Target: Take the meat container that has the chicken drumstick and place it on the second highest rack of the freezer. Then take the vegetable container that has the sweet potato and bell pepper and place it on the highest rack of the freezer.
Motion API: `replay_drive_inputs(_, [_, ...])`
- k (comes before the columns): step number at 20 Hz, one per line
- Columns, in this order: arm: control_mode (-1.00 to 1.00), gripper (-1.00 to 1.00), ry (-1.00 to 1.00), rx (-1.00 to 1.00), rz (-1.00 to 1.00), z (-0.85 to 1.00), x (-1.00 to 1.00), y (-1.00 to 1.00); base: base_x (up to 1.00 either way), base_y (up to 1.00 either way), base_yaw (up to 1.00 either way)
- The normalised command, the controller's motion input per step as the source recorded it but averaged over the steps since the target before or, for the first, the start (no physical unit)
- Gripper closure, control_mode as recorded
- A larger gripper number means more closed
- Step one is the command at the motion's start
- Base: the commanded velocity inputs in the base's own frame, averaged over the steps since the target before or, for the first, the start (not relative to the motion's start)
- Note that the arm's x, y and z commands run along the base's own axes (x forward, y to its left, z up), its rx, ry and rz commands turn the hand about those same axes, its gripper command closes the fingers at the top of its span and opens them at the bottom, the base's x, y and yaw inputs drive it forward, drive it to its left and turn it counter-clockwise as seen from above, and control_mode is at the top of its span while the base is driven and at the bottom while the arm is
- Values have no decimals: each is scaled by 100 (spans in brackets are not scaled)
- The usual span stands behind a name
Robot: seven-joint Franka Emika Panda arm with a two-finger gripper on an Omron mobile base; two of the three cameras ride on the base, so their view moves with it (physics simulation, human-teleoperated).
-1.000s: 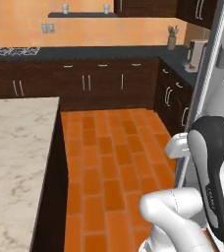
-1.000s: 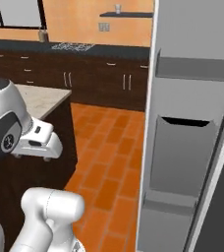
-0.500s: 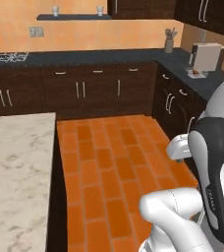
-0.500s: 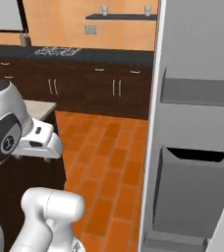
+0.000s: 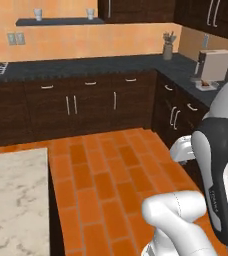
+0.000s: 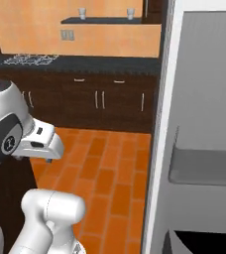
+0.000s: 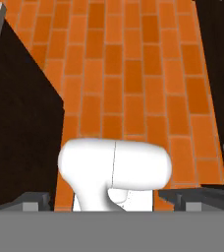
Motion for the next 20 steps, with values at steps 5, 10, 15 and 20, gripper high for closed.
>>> replay_drive_inputs(5, [100, -100, 0, 0, 0, 0, 0, 0, 100, 30, -22])
replay_drive_inputs(10, [100, -100, 0, 0, 0, 0, 0, 0, 100, 11, -17])
replay_drive_inputs(15, [100, -100, 0, 0, 0, 0, 0, 0, 100, -5, -5])
replay_drive_inputs(20, [100, -100, 0, 0, 0, 0, 0, 0, 100, -9, 0])
